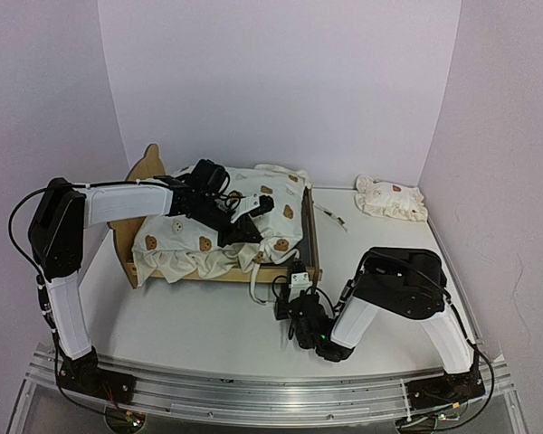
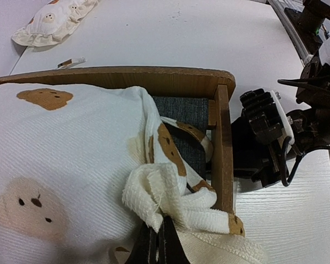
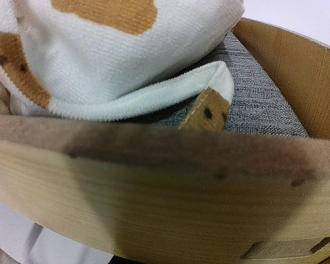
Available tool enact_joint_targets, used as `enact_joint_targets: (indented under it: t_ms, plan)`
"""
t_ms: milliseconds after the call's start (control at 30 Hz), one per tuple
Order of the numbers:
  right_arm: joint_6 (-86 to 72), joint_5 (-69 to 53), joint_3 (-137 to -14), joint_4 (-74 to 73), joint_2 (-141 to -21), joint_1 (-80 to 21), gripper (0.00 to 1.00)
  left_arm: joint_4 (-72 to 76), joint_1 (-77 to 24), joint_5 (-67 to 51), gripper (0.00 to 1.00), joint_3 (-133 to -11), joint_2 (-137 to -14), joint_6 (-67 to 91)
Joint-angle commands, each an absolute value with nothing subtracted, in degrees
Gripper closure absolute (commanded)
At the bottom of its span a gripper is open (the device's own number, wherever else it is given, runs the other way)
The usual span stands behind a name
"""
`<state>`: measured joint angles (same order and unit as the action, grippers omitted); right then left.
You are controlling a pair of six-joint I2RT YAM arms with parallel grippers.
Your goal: Set up the pet bed
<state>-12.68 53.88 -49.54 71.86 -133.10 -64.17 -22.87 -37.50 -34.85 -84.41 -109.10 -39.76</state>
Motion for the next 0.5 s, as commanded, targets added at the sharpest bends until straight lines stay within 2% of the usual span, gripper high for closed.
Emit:
enact_joint_targets:
  t_ms: [0, 67, 300, 467]
  plan:
    - [-12.6, 57.7, -51.1, 75.5, -134.2, -63.8, 0.96, -21.7, -37.3, -35.8, 1.00, -87.3, -109.5, -38.9]
    - [-12.7, 57.5, -50.0, 75.6, -133.5, -63.8, 1.00, -21.7, -37.3, -35.6, 1.00, -87.3, -109.4, -38.8]
    - [-12.6, 46.2, -38.9, 73.1, -121.9, -64.7, 1.00, -20.4, -37.3, -37.1, 1.00, -88.5, -110.0, -37.3]
    - [-20.2, 39.1, -30.7, 55.4, -107.0, -66.2, 1.00, -19.8, -38.1, -39.1, 1.00, -91.4, -111.7, -36.0]
